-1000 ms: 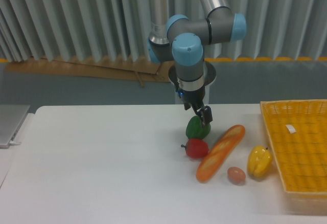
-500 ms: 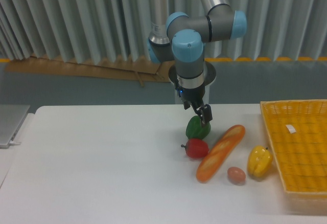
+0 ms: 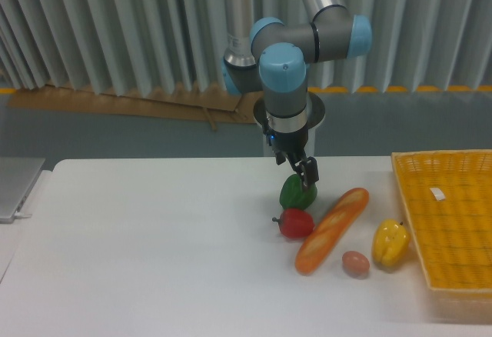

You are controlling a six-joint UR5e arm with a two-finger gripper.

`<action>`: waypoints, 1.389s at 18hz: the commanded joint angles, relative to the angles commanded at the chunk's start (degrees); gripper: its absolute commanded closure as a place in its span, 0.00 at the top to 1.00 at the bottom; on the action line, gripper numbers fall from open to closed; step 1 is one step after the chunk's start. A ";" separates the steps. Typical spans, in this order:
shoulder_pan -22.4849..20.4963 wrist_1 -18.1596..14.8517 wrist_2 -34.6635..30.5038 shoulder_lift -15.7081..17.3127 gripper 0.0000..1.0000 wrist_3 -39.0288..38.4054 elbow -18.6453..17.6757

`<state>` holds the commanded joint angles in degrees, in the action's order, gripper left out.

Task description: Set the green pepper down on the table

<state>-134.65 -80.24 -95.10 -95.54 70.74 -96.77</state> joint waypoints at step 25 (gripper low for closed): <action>-25.04 7.47 8.70 -4.75 1.00 53.61 8.18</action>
<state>-159.69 -72.77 -86.40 -100.28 124.36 -88.59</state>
